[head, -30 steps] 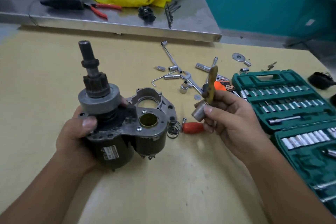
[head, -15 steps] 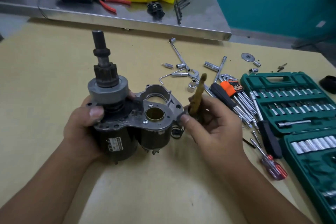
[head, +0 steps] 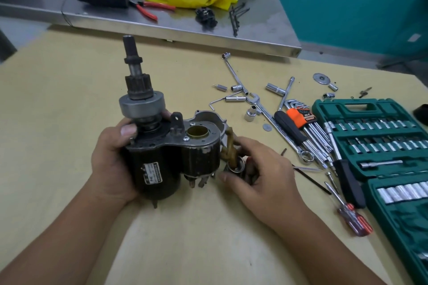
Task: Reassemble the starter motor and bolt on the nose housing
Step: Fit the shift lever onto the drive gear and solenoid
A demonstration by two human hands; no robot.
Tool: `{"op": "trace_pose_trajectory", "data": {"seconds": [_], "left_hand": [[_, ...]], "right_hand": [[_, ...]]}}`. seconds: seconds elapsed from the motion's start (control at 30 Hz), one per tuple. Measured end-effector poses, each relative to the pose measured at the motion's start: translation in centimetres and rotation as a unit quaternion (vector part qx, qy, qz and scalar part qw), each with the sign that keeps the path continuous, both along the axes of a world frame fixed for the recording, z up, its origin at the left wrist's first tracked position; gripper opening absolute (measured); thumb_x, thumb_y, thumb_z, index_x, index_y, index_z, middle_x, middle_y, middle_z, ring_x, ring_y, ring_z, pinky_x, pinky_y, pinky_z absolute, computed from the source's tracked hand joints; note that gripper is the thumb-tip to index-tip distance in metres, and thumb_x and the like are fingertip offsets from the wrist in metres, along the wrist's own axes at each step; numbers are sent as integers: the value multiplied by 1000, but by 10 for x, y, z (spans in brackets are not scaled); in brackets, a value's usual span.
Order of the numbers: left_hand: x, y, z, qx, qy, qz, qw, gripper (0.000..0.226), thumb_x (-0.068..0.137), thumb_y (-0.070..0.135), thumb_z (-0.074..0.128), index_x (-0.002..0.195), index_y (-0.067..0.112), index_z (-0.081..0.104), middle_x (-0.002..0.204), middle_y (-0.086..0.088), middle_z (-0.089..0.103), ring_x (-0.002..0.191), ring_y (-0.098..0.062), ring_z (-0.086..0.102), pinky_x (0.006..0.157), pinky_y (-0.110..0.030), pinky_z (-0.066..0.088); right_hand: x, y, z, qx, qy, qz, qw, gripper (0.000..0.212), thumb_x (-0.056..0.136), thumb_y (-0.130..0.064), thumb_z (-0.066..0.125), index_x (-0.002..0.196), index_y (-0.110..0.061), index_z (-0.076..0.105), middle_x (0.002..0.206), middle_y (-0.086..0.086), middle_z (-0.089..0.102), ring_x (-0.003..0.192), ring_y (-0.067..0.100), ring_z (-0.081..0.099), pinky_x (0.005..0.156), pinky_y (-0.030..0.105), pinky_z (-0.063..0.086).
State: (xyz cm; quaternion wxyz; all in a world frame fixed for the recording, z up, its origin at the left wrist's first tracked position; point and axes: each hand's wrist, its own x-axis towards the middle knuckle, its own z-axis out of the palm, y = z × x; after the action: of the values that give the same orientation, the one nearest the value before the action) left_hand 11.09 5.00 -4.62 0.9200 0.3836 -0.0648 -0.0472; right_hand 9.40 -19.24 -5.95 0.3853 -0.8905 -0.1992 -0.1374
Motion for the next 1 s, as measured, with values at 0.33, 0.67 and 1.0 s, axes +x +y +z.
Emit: {"op": "trace_pose_trajectory", "data": {"seconds": [0.33, 0.67, 1.0], "left_hand": [[-3, -5, 4, 32, -43, -5, 999, 62, 55, 44, 88, 102, 4, 74, 94, -15, 73, 87, -34, 70, 80, -40, 59], [-7, -6, 9, 42, -77, -40, 995, 54, 71, 38, 84, 112, 4, 70, 101, -13, 74, 90, -30, 73, 77, -34, 59], [-8, -6, 4, 98, -89, -12, 991, 39, 92, 46, 63, 119, 20, 73, 113, -2, 77, 103, -20, 73, 85, -31, 57]], "right_hand": [[-8, -6, 13, 255, -51, -31, 965, 50, 92, -29, 67, 137, -49, 56, 104, -9, 67, 83, 23, 71, 67, 38, 62], [-4, -16, 106, -81, -30, 103, 991, 40, 94, -22, 61, 133, -28, 66, 98, -6, 69, 90, 9, 63, 73, 19, 48], [-5, 4, 131, -246, -69, 100, 962, 40, 94, -33, 56, 132, -36, 68, 88, -5, 62, 75, 24, 62, 59, 43, 52]]}}
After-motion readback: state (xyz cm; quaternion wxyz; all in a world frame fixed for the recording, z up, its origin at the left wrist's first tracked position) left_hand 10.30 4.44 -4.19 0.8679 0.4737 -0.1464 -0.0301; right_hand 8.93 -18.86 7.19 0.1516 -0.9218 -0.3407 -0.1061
